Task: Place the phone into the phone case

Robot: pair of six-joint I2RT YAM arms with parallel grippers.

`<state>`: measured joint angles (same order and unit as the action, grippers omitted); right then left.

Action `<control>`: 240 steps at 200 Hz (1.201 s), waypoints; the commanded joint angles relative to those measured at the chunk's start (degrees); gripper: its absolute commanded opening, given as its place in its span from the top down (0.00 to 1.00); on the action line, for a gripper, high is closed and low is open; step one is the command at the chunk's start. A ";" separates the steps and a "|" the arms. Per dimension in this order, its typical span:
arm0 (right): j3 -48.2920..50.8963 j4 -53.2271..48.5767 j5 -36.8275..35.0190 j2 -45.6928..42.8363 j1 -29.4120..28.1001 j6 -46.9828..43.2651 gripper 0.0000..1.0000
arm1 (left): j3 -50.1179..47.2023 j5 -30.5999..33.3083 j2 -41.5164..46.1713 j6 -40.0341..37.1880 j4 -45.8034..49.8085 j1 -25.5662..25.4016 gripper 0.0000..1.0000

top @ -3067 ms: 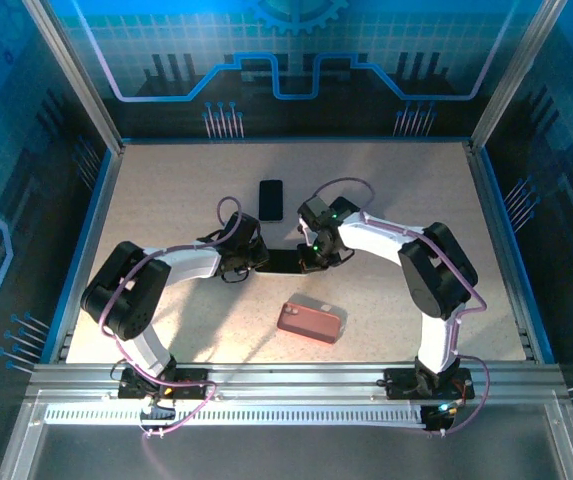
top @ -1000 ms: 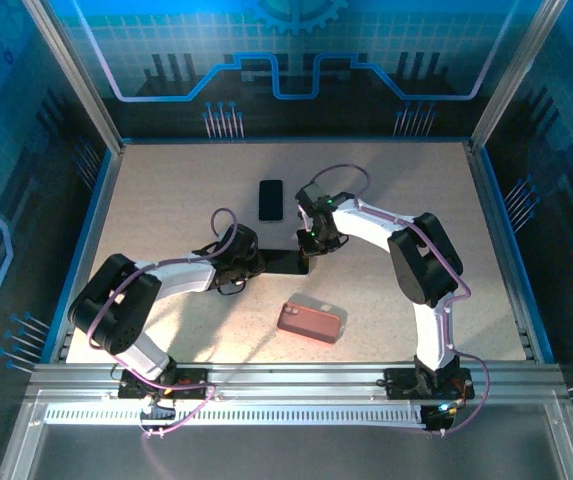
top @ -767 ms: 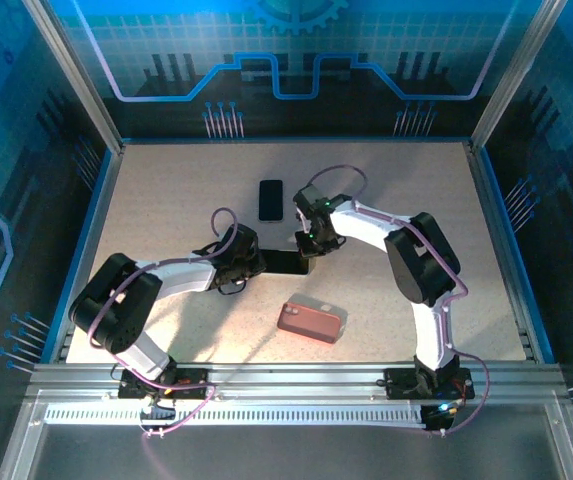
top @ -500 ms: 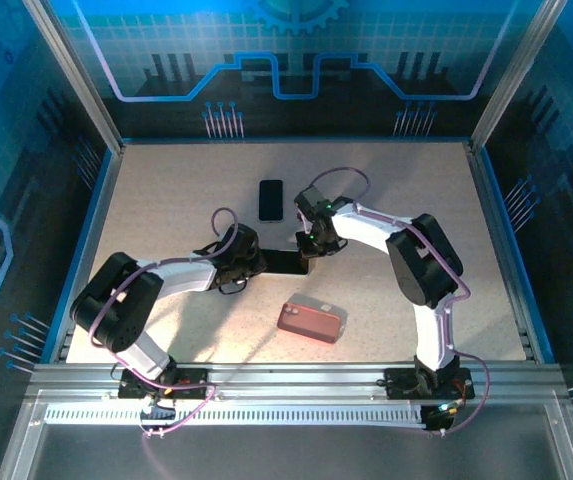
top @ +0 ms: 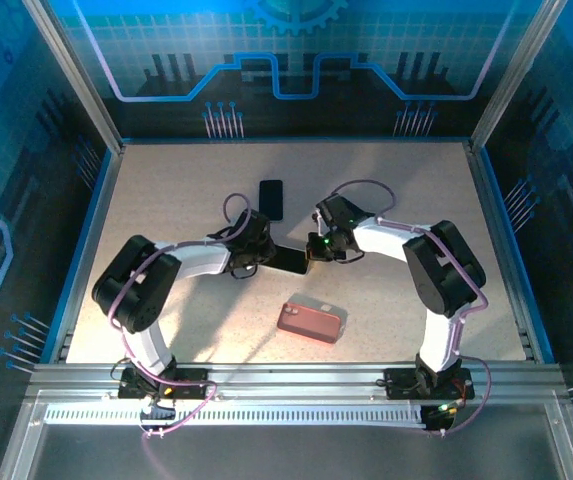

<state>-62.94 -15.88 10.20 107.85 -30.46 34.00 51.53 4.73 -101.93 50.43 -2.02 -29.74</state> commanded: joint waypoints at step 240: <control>12.22 -6.86 6.73 -3.72 -0.38 6.73 1.00 | -0.66 1.09 0.64 -3.41 6.52 -0.91 0.93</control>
<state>-54.30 -11.27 16.14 102.21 -30.30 40.12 47.51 6.68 -96.92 47.88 6.28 -30.24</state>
